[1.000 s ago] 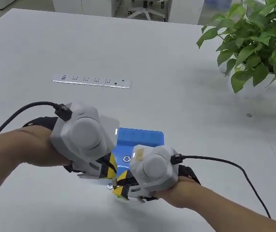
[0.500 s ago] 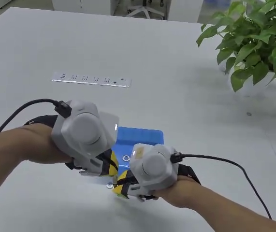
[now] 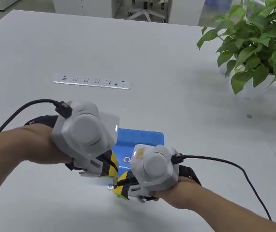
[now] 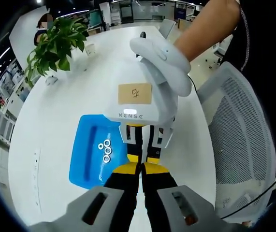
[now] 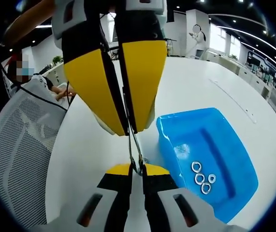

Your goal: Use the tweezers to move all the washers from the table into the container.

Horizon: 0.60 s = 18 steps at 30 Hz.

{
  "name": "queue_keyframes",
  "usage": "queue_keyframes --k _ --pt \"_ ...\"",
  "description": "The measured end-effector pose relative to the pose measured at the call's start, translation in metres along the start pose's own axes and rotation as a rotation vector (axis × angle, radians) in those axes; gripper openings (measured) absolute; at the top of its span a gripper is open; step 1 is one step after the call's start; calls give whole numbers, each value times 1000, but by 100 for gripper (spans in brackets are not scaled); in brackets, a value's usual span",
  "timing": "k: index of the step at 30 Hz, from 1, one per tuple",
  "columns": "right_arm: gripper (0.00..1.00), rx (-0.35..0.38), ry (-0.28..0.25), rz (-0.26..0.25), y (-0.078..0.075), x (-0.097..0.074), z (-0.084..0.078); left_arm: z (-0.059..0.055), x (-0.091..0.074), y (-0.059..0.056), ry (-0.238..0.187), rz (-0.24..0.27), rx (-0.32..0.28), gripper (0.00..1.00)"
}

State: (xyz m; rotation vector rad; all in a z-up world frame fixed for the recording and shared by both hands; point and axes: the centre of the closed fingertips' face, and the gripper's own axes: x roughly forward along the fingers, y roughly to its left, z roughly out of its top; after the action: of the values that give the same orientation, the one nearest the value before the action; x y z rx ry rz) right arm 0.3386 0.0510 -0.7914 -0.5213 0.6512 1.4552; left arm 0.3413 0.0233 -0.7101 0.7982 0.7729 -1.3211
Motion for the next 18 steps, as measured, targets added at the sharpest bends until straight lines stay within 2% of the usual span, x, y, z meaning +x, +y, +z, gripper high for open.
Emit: queue_keyframes --k 9,18 --pt "9 -17 -12 -11 3 -10 7 7 -10 -2 -3 8 11 6" --pt "9 -34 -17 -28 4 -25 13 20 -18 -5 -7 14 34 6"
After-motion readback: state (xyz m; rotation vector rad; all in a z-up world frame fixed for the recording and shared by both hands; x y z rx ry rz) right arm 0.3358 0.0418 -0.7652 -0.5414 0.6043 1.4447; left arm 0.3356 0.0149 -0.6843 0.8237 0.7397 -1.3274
